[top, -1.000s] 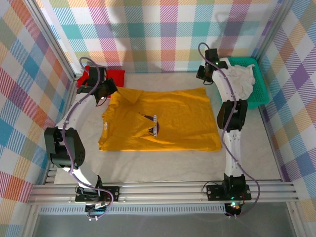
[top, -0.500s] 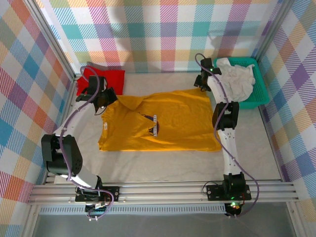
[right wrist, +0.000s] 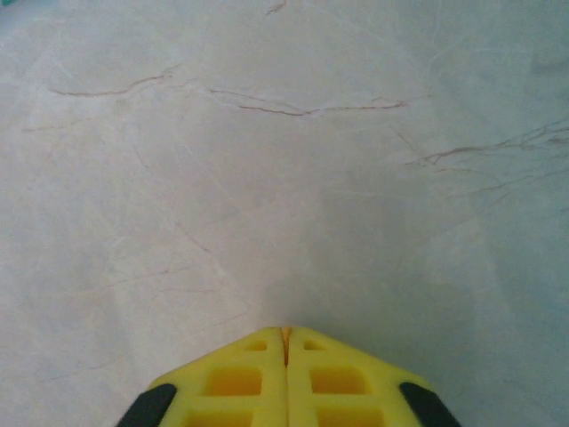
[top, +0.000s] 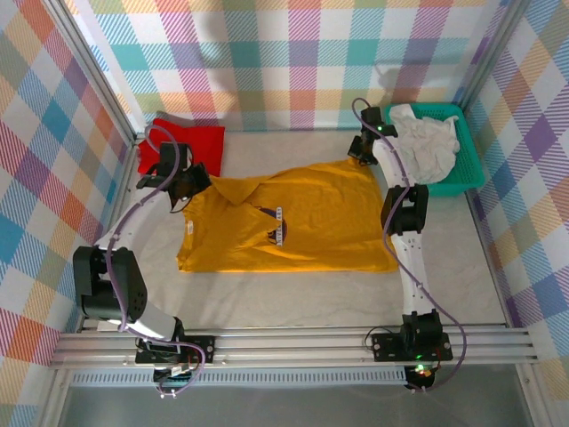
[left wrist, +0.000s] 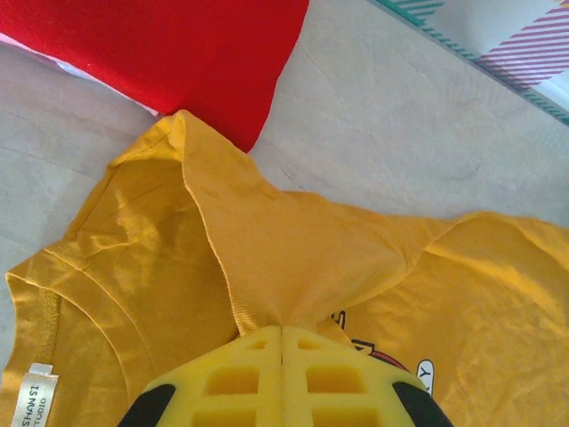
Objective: Fold and stack the t-shirts
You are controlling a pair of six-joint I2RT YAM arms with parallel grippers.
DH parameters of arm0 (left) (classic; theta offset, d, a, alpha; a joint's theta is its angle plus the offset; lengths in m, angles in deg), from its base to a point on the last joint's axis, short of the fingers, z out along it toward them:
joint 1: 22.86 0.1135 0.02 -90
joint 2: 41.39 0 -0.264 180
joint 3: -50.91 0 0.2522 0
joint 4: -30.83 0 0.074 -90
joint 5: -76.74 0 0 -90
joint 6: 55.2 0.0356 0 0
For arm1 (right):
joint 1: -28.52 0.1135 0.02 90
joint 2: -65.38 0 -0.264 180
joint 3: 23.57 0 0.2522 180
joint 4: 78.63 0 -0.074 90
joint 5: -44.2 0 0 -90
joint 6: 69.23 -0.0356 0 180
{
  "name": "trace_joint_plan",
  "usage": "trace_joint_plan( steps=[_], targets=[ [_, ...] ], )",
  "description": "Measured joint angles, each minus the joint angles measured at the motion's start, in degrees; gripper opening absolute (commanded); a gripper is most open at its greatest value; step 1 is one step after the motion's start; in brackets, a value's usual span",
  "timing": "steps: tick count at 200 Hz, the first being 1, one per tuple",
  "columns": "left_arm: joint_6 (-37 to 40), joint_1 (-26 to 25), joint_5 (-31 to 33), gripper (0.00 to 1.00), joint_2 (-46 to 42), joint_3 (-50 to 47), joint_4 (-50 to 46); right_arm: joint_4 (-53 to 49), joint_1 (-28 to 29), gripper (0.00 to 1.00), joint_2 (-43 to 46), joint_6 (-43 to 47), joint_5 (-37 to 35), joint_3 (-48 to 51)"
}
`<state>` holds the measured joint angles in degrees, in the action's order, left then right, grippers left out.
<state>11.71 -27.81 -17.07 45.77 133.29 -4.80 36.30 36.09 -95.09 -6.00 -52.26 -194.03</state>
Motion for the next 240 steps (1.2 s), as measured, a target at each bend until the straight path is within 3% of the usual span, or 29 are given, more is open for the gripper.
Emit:
trace_joint_plan(
  steps=[30, 73, 125, 209, 240],
  targets=[
    [-0.28, 0.00, 0.00, 0.00, -2.23, -0.92, 0.17, 2.75, 0.31, 0.00, 2.75, 0.44, 0.11, 4.94],
    [-1.73, 0.00, -0.24, 0.00, -3.04, -2.14, 1.16, 9.46, 0.35, 0.00, 17.22, 1.14, 1.18, 21.68],
    [-2.64, 0.00, -1.25, 0.00, -3.67, -2.51, -0.09, 16.28, 0.35, 0.00, 30.67, 1.99, 3.98, 31.82],
    [-3.15, 0.02, -2.71, 0.00, -9.25, -4.72, -3.63, 20.94, 0.26, 0.00, 38.03, 2.21, 3.28, 52.63],
    [-3.28, 0.37, -3.63, 0.00, -8.87, -5.81, -4.31, 21.94, 0.07, 0.00, 39.58, 2.45, 2.86, 54.62]
  ],
)
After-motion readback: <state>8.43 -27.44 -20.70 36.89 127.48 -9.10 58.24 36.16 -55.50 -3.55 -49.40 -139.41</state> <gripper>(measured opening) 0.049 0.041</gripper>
